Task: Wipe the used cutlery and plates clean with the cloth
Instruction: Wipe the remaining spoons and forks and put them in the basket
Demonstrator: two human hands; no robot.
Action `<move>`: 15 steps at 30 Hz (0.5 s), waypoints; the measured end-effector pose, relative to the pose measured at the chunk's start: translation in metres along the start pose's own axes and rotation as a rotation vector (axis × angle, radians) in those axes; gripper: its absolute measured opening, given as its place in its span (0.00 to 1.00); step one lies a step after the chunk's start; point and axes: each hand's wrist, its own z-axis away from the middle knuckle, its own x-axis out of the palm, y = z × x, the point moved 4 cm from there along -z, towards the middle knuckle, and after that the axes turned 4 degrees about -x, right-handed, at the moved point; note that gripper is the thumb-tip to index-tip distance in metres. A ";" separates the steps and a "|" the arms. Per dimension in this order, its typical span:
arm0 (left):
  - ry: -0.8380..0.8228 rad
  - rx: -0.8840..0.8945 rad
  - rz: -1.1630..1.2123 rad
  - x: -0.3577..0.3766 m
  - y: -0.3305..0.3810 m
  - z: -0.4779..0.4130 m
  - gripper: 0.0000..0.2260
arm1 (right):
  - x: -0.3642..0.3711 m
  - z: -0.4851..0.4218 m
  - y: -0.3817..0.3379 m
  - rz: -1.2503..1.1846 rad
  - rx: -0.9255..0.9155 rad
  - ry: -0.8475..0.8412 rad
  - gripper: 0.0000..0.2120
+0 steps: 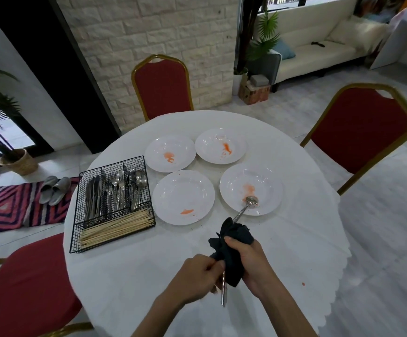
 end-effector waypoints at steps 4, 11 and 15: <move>0.189 -0.015 0.051 -0.025 -0.004 -0.002 0.15 | 0.000 -0.003 0.000 0.180 -0.045 0.006 0.12; 0.355 0.001 0.221 -0.028 -0.012 -0.003 0.08 | 0.015 0.004 0.004 0.396 -0.050 -0.113 0.18; 0.361 0.018 0.317 -0.023 -0.019 -0.002 0.09 | 0.014 0.008 0.004 0.475 -0.042 -0.106 0.15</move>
